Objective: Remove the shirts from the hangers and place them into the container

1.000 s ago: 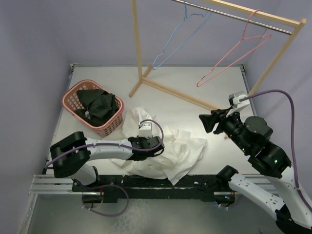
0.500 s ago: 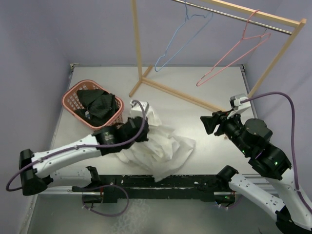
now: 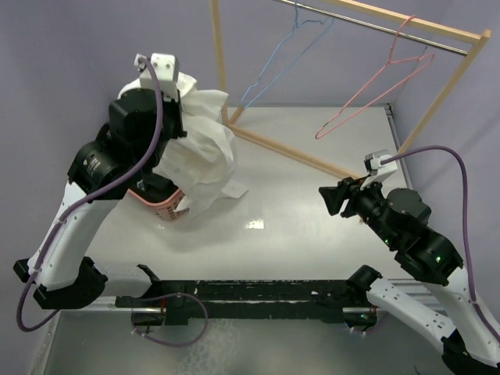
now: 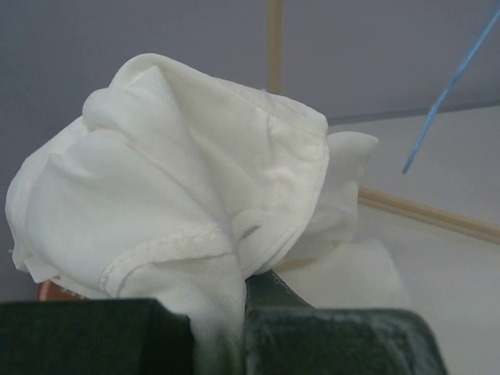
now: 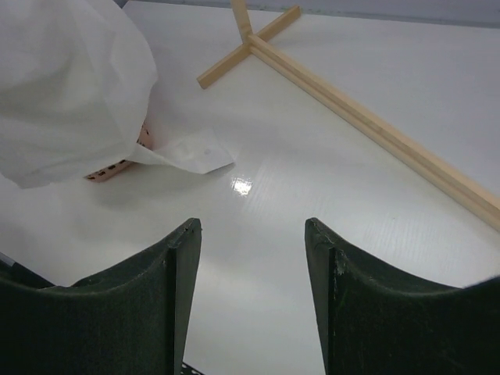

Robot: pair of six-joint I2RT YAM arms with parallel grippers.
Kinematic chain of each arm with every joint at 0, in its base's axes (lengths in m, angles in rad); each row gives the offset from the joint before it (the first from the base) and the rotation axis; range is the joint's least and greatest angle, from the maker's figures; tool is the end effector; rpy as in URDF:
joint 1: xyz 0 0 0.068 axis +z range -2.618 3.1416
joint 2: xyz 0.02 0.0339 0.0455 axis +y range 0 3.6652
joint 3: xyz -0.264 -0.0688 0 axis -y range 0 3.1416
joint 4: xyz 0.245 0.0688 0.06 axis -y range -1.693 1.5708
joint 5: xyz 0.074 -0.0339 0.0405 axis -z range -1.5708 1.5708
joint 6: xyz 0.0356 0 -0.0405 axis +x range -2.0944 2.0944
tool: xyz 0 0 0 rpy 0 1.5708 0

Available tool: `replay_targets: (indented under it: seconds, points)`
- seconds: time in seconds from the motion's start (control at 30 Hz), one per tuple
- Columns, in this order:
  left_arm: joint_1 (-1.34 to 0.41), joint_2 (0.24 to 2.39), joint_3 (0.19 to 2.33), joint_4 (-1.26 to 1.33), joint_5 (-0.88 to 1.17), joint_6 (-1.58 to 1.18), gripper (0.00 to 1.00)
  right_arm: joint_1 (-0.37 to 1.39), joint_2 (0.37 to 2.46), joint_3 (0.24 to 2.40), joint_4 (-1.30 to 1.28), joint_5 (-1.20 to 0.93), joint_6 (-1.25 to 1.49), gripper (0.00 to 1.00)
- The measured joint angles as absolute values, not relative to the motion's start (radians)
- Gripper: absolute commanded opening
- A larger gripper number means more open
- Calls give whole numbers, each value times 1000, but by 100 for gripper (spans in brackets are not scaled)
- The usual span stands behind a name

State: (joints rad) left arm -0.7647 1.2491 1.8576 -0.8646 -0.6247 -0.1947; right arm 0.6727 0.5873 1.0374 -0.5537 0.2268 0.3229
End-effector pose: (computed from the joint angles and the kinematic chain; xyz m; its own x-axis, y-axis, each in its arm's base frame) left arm 0.1607 -0.1254 0.5272 -0.2090 -0.0170 -0.9778 0.1150 0.9925 -0.0418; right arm 0.0854 0.0578 0.4092 -0.2139 0.2249 -0.9506 -0.3842 0.8753 0.2936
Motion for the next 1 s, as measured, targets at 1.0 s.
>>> replay_targets:
  seconds: [1.0]
  points:
    - [-609,1668,2528,-30,-898,709,0,673,702,1035,-517,181,310,59]
